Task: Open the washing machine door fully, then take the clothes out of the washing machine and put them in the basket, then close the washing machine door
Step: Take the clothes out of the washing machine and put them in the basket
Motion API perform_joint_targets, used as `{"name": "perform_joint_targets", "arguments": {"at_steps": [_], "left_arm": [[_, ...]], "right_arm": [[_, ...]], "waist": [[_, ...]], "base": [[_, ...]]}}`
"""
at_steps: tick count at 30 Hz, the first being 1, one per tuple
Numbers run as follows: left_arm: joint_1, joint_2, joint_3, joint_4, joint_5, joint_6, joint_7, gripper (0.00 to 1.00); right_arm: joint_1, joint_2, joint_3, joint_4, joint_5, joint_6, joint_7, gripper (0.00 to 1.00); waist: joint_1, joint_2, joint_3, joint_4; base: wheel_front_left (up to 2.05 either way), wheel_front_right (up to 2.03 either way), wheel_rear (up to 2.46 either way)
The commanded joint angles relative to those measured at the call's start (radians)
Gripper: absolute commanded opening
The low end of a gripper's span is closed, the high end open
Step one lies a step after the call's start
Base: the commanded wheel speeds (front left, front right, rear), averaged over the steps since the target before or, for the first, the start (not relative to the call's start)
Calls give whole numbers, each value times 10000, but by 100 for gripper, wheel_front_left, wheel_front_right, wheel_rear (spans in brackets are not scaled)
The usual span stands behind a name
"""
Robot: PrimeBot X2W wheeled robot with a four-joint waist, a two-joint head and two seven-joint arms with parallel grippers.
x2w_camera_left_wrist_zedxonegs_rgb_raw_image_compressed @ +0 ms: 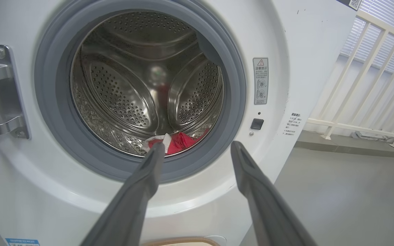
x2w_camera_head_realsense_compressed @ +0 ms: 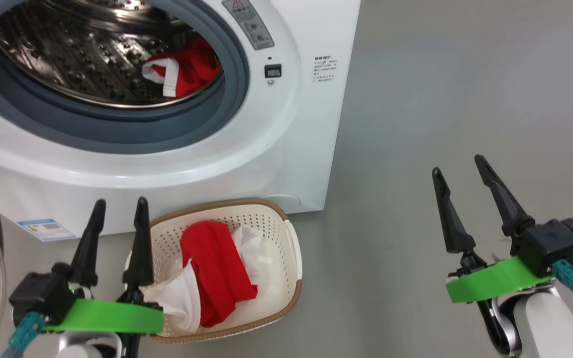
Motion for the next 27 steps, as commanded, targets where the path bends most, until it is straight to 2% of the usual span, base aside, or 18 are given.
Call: {"name": "perform_joint_targets", "arguments": {"at_steps": [1,13,27], "left_arm": [[187,179,392,-395,78,100,-77,100],[1220,269,325,-1225,148,388,374,100],[1559,280,169,-1048,65,504,438,100]], "right_arm": [[132,9,149,-414,-225,48,-63,100],[1218,9,-200,-1055,-236,48,-63,100],[1442,9,-268,-1062,-149,48,-63,100]], "waist": [[0,0,-205,25],[0,0,-540,121],[0,0,-791,95]], "base": [[0,0,0],[0,0,0],[0,0,0]]}}
